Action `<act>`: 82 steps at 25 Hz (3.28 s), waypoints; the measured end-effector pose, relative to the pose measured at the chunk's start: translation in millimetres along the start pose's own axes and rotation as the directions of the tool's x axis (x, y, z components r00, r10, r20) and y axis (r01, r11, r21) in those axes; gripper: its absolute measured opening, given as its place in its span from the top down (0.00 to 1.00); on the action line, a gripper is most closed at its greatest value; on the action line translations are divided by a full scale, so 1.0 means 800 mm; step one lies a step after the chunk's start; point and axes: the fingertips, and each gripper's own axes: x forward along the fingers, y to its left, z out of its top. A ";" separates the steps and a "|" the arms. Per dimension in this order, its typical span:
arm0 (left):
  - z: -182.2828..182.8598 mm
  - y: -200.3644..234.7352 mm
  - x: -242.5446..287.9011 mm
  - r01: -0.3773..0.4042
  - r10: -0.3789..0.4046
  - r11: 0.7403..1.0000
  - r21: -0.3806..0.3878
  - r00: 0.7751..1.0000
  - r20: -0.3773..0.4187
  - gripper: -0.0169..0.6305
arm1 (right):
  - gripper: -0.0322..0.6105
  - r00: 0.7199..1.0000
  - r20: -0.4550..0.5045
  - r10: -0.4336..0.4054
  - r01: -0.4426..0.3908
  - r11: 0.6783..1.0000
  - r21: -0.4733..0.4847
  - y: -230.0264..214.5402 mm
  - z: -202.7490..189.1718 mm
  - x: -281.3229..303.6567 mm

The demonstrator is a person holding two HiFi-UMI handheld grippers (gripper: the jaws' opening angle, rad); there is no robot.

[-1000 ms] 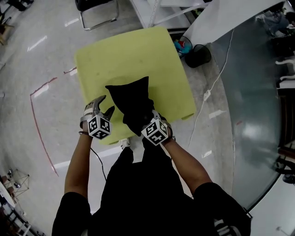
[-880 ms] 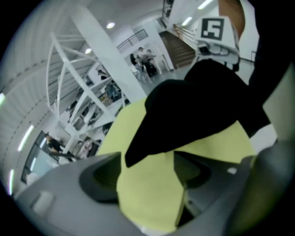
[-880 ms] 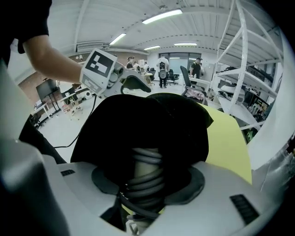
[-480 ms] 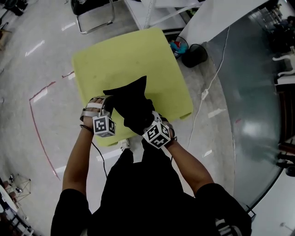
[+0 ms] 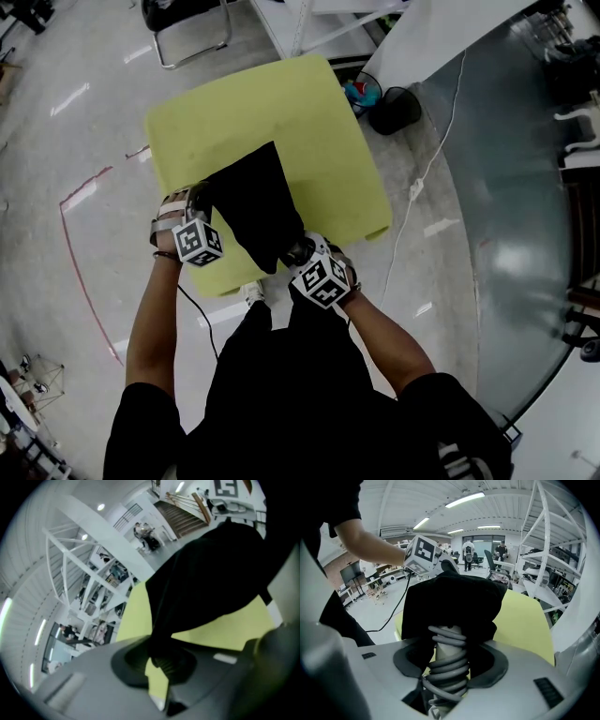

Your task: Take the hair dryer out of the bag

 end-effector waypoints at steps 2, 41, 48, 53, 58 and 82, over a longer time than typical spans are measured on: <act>-0.008 0.010 0.001 -0.010 0.010 1.000 -0.023 1.000 -0.017 0.95 | 0.62 1.000 -0.002 0.009 -0.009 1.000 -0.007 0.005 -0.002 -0.002; -0.093 -0.004 -0.035 -0.018 -0.029 0.694 -0.720 0.998 -0.053 0.45 | 0.62 0.972 0.233 -0.001 -0.035 0.988 0.152 0.016 0.001 -0.076; -0.042 0.002 -0.124 -0.009 0.154 0.550 -0.835 0.984 0.091 0.76 | 0.62 0.916 0.372 -0.152 0.084 0.977 0.194 -0.016 0.070 -0.111; 0.025 0.033 -0.178 0.068 0.256 0.532 -0.844 0.938 0.236 0.96 | 0.62 0.832 0.504 -0.231 0.131 0.965 0.226 -0.023 0.137 -0.149; 0.073 0.054 -0.214 0.180 0.294 0.470 -0.864 0.891 0.346 0.96 | 0.62 0.738 0.599 -0.311 0.165 0.944 0.287 -0.030 0.191 -0.188; 0.114 0.051 -0.297 0.222 0.326 0.573 -0.789 0.821 0.468 0.96 | 0.62 0.616 0.686 -0.386 0.269 0.922 0.277 0.006 0.251 -0.246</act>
